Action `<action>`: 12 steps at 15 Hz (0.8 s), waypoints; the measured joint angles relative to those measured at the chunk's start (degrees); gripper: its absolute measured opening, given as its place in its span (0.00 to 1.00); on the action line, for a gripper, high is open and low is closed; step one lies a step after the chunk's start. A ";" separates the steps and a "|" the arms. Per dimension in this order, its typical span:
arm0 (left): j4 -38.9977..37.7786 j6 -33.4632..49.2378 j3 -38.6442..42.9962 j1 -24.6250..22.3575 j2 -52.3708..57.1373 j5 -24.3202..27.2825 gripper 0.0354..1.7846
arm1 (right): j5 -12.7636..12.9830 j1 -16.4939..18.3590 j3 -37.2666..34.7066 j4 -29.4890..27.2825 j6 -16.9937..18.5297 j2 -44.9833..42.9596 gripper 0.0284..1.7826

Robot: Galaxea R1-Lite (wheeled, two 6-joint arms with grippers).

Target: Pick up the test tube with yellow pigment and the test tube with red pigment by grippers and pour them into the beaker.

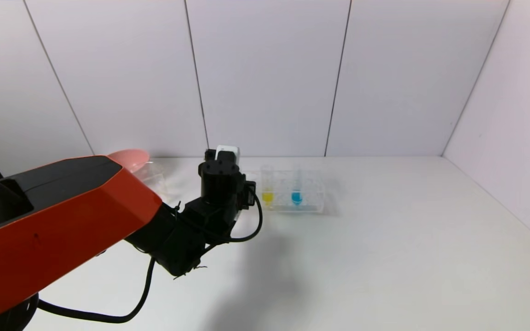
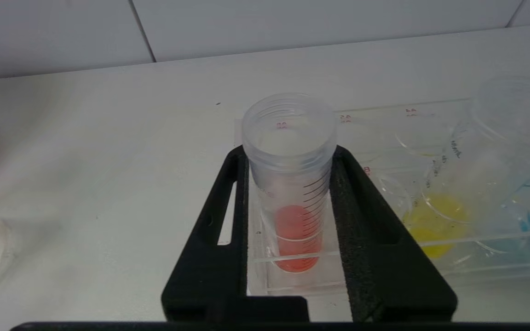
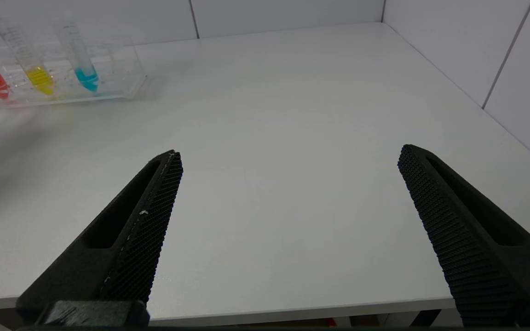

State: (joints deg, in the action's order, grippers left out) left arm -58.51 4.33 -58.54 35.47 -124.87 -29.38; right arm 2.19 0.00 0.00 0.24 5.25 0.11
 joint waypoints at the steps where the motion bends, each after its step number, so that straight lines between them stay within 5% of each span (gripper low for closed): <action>1: 0.00 0.00 0.00 -0.01 0.00 0.04 0.24 | 0.00 0.00 0.00 0.00 0.00 0.00 0.96; 12: 7.33 -2.99 -4.44 1.01 7.09 0.37 0.23 | 0.00 0.00 0.00 -0.02 -0.02 0.00 0.96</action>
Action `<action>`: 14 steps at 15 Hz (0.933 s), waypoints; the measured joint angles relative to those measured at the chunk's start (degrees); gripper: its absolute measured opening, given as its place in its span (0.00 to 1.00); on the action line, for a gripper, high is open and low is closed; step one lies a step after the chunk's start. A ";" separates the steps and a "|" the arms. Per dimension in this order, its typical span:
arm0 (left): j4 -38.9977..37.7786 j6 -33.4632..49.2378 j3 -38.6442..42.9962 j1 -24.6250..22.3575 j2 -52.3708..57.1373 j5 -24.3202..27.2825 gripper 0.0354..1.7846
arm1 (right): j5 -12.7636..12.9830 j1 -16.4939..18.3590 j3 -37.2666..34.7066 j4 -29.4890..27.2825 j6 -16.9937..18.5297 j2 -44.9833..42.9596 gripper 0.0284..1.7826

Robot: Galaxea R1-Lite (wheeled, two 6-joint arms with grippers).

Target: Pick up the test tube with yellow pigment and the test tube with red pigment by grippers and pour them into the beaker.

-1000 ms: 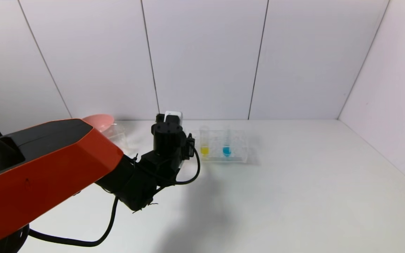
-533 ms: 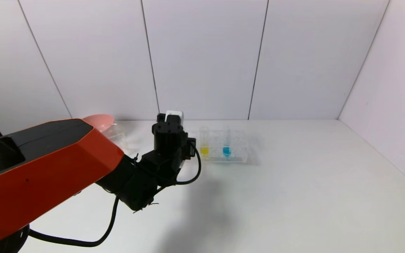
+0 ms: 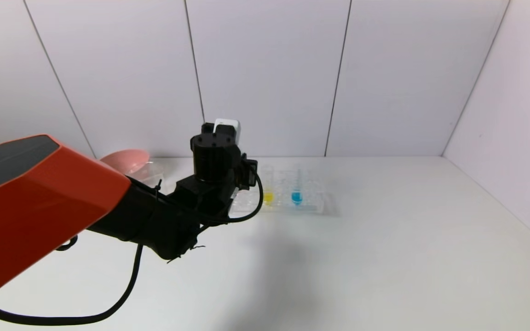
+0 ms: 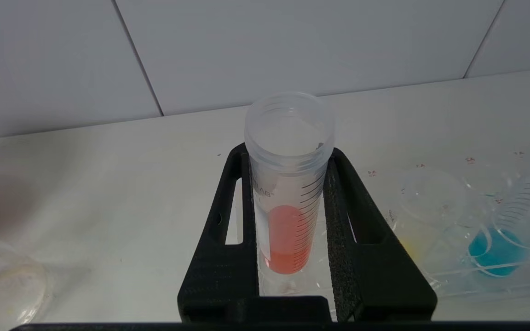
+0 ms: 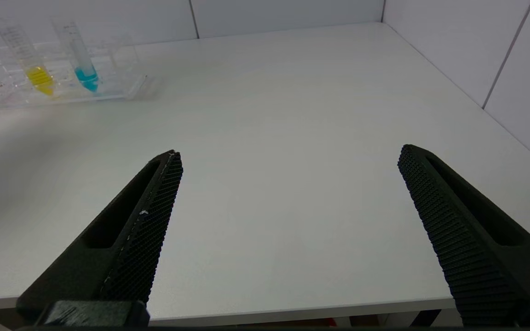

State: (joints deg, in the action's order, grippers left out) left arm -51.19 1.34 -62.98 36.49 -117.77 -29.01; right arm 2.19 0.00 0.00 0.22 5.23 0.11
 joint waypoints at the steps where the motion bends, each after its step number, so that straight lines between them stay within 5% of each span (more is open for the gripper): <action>1: 1.88 0.00 -0.69 0.20 1.45 0.60 0.23 | 0.00 0.00 0.00 0.02 0.02 0.00 0.96; 8: 6.99 -0.33 4.13 -1.43 10.03 8.09 0.23 | 0.00 0.00 0.00 0.00 0.00 0.00 0.96; 14: 24.04 -6.88 10.58 -18.91 25.25 29.28 0.23 | 0.00 0.00 0.00 0.02 0.02 0.00 0.96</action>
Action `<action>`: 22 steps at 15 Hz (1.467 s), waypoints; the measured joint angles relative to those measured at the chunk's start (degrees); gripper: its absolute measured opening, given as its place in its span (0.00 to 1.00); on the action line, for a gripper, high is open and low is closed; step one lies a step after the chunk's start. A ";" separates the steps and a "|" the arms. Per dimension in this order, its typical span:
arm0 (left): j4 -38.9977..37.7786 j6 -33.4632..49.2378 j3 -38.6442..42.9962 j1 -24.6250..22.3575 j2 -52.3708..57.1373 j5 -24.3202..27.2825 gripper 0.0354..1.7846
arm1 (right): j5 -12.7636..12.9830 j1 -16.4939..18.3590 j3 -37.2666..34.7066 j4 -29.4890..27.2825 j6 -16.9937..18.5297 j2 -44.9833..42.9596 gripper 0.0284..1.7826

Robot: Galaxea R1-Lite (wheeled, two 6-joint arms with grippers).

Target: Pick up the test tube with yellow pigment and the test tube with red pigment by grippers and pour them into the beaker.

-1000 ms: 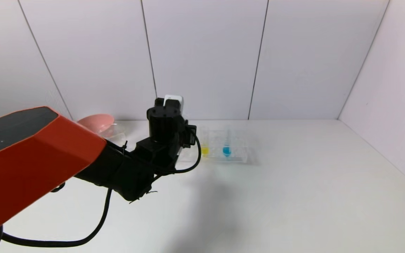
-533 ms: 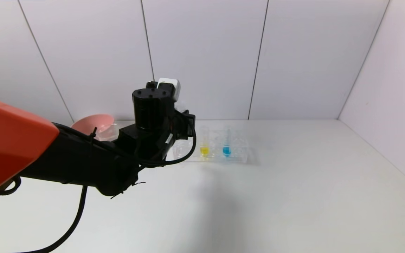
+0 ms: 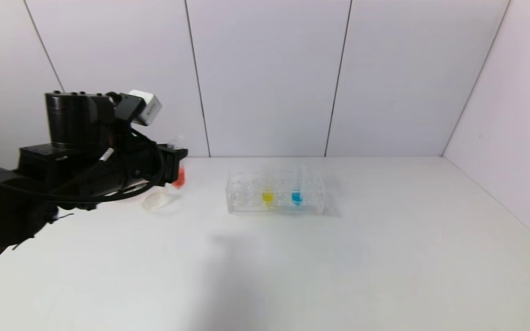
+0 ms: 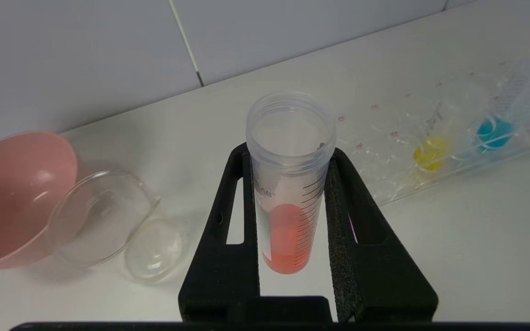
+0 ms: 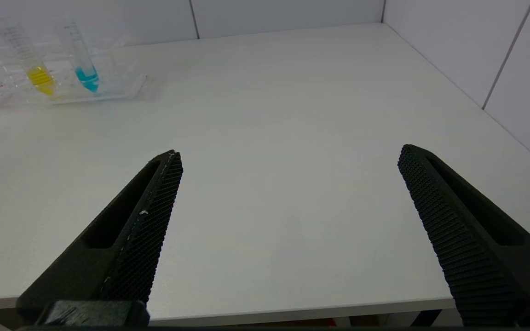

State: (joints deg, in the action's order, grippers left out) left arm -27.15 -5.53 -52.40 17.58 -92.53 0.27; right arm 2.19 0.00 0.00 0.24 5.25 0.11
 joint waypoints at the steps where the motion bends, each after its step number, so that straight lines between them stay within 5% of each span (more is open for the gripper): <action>1: 2.67 -1.54 0.66 -3.78 2.18 3.67 0.23 | 0.00 0.00 0.00 -0.02 -0.02 0.00 0.96; 6: 13.35 -11.22 1.33 -24.27 7.80 19.98 0.23 | 0.00 0.00 0.00 -0.02 0.00 0.00 0.96; 9: 19.65 -18.99 -2.86 -29.67 5.75 22.00 0.23 | 0.00 0.00 0.00 0.00 0.00 0.00 0.96; 13: 30.59 -27.40 -11.76 -30.11 1.12 20.65 0.23 | 0.00 0.00 0.00 0.00 -0.02 0.00 0.96; 22: 35.27 -38.67 -24.39 -21.30 -11.19 6.40 0.23 | 0.00 0.00 0.00 0.00 0.00 0.00 0.96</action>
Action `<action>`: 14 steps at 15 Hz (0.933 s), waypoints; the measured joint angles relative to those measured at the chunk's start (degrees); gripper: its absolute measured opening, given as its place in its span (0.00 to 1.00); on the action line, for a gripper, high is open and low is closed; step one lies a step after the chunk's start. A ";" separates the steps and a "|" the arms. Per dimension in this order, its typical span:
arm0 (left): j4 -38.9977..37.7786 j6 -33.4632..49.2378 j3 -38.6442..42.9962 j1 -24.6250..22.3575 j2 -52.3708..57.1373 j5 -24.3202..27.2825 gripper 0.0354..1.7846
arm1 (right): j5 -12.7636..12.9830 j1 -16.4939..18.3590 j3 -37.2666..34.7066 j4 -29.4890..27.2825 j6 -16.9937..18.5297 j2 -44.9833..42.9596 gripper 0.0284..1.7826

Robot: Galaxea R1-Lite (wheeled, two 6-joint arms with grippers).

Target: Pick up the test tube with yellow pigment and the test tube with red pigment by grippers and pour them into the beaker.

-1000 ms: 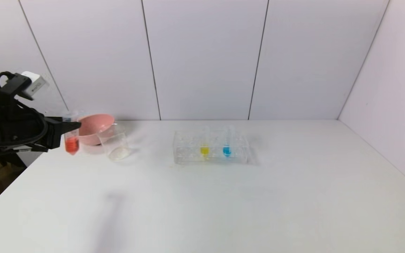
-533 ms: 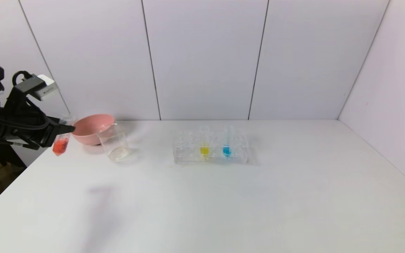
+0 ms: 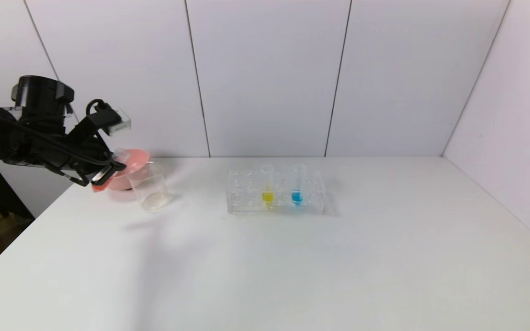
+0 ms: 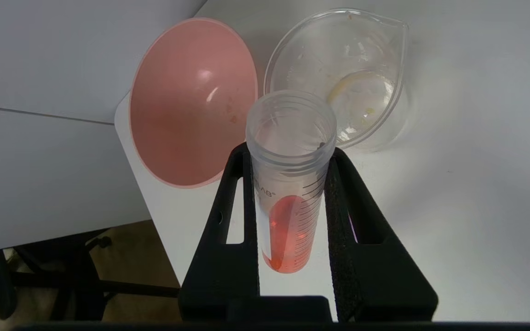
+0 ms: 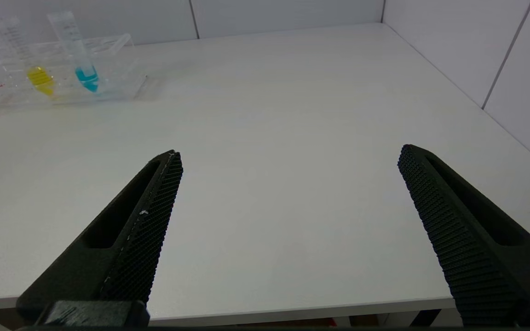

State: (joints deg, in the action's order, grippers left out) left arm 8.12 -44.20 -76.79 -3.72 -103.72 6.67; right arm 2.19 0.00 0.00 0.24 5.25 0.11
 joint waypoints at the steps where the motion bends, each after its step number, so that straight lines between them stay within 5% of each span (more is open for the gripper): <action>1: 0.06 -1.24 -0.61 1.08 -0.83 -2.05 0.23 | 0.00 0.00 0.00 0.00 0.00 0.00 0.96; 6: 0.15 -9.81 -2.97 4.51 -3.36 -14.65 0.23 | 0.00 0.00 0.00 -0.02 -0.02 0.00 0.96; 14: 10.20 -11.97 -8.50 7.00 -5.62 -24.60 0.23 | 0.00 0.00 0.00 -0.02 0.00 0.00 0.96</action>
State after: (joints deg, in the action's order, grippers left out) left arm 18.32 -56.17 -85.29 3.28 -109.34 -17.93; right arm 2.19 0.00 0.00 0.22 5.25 0.11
